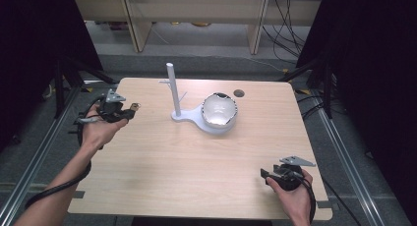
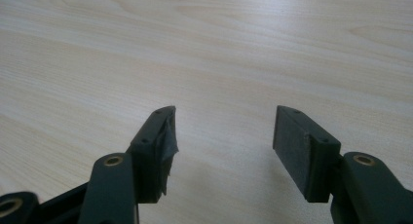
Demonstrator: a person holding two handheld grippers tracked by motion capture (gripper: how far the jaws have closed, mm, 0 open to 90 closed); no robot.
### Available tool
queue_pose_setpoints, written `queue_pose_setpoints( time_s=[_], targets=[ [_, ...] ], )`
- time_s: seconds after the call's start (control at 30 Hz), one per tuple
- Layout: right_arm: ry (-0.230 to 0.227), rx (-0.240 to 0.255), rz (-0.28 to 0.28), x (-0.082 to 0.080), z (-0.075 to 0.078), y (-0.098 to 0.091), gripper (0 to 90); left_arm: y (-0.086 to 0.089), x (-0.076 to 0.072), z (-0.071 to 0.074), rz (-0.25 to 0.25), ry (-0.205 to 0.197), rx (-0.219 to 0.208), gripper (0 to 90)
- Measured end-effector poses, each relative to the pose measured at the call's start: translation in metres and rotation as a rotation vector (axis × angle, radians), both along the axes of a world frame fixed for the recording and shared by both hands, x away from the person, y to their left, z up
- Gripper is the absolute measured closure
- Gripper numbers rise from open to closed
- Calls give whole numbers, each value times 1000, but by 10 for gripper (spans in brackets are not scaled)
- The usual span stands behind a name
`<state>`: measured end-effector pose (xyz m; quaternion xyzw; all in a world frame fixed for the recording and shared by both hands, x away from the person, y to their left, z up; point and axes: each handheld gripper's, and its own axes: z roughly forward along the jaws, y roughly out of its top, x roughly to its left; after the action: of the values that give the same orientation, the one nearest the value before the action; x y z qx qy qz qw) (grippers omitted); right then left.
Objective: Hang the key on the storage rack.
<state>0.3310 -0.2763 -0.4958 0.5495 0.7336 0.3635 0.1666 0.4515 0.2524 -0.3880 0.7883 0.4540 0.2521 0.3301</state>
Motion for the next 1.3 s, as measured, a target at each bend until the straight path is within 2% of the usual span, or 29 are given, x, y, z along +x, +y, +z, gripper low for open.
queue_pose_setpoints(
  time_s=[0.2, 0.27, 0.33, 0.43, 0.47, 0.5, 0.53, 0.6, 0.63, 0.73, 0.77, 0.83, 0.87, 0.9, 1.0, 1.03, 1.07, 1.1, 1.13, 1.2, 1.23, 1.3],
  targets=[
    [2, -14, -16, -2, 2, 1, 423, 2, -2, -6, 11, -15, -27, 828],
    [11, -17, -23, -3, 4, 0, 423, 3, -2, -6, 13, -26, -38, 829],
    [-4, -17, -4, -2, 2, 0, 423, 4, -3, -6, 17, -44, -55, 829],
    [-1, -15, -4, -2, 2, 0, 423, 3, -4, -5, 27, -65, -67, 829],
    [23, 9, -24, -3, 2, 3, 423, 2, -4, -6, 38, -79, -91, 828],
    [32, 10, -31, -3, 2, 4, 423, 2, -4, -5, 34, -86, -91, 829],
    [6, -16, -11, -2, 2, 1, 423, 1, -4, -5, 46, -94, -107, 829],
    [-2, -19, -7, -2, 2, 1, 423, 0, -4, -5, 53, -107, -106, 828],
    [26, 11, -28, -3, 2, 4, 423, 0, -4, -5, 52, -109, -103, 828],
    [22, 5, -26, -3, 2, 3, 423, -1, -4, -4, 61, -125, -111, 828],
    [4, -15, -11, -2, 2, 1, 423, -1, -3, -4, 61, -133, -118, 828],
    [4, -16, -13, -2, 2, 1, 423, -1, -2, -2, 56, -132, -104, 829],
    [4, -16, -13, -2, 2, 1, 423, -3, -1, -2, 60, -144, -124, 829],
    [4, -16, -14, -2, 1, 1, 423, -2, -1, 0, 57, -141, -116, 829],
    [-5, -20, -9, -2, 1, 1, 423, -6, 1, 3, 65, -165, -138, 828],
    [26, 12, -32, -3, 2, 4, 423, -7, 1, 3, 64, -172, -143, 828],
    [28, 14, -32, -3, 2, 4, 423, -7, 2, 4, 60, -173, -141, 828],
    [28, 14, -32, -3, 2, 4, 423, -8, 3, 5, 61, -182, -145, 828],
    [1, -16, -12, -2, 2, 1, 423, -9, 4, 6, 66, -192, -154, 828],
    [3, -15, -16, -2, 1, 1, 423, -10, 5, 8, 68, -197, -156, 828],
    [25, 8, -32, -3, 2, 4, 423, -11, 6, 9, 66, -202, -154, 828],
    [28, 14, -33, -3, 2, 4, 423, -14, 8, 10, 66, -208, -164, 828]
  ],
)
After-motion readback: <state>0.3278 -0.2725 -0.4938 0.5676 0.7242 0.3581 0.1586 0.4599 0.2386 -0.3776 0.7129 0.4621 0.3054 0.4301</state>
